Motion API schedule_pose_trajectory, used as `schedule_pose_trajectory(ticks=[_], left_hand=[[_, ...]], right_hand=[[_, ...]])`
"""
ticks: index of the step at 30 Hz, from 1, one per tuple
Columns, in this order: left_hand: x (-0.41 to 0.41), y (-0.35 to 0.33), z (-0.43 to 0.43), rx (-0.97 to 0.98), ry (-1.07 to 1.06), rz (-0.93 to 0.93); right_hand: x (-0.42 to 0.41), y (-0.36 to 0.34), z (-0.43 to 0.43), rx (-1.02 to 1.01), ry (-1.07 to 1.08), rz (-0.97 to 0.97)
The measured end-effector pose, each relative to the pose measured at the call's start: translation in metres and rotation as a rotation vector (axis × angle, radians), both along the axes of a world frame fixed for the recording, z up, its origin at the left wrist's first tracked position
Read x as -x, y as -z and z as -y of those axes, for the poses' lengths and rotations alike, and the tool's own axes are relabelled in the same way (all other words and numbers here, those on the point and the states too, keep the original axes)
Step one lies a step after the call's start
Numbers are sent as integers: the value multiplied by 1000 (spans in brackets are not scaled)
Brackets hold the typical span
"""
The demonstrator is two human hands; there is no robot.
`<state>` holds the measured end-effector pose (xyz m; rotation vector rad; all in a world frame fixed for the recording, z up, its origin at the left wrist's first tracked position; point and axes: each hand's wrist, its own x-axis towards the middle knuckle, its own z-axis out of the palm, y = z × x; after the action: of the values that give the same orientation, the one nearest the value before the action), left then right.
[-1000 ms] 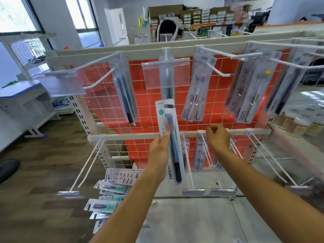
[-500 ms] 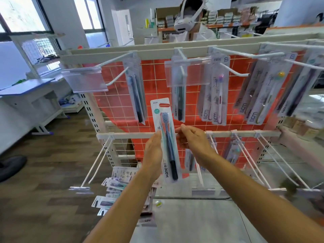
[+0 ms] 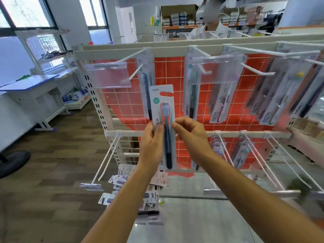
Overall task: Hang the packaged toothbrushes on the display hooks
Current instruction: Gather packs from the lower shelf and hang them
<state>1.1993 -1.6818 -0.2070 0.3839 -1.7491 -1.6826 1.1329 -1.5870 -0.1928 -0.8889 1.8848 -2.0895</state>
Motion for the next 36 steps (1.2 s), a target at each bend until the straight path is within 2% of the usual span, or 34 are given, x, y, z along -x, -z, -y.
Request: schedule_pose_trajectory(ticks=[14,23,33,36], left_hand=[[-23,-26,29,98,-199,-259],[-32,-24,48,142,-250,-191],[-24,-23,58,148,-254,-147],[-21,-21,58,121,-235,-171]], right_hand=[[-26,-21,40,117,-75,-130],[-34,-23,60,138,-132,-102],[-21,-6,65,67,-24,-18],[-18,-2,65,79,-51,-9]])
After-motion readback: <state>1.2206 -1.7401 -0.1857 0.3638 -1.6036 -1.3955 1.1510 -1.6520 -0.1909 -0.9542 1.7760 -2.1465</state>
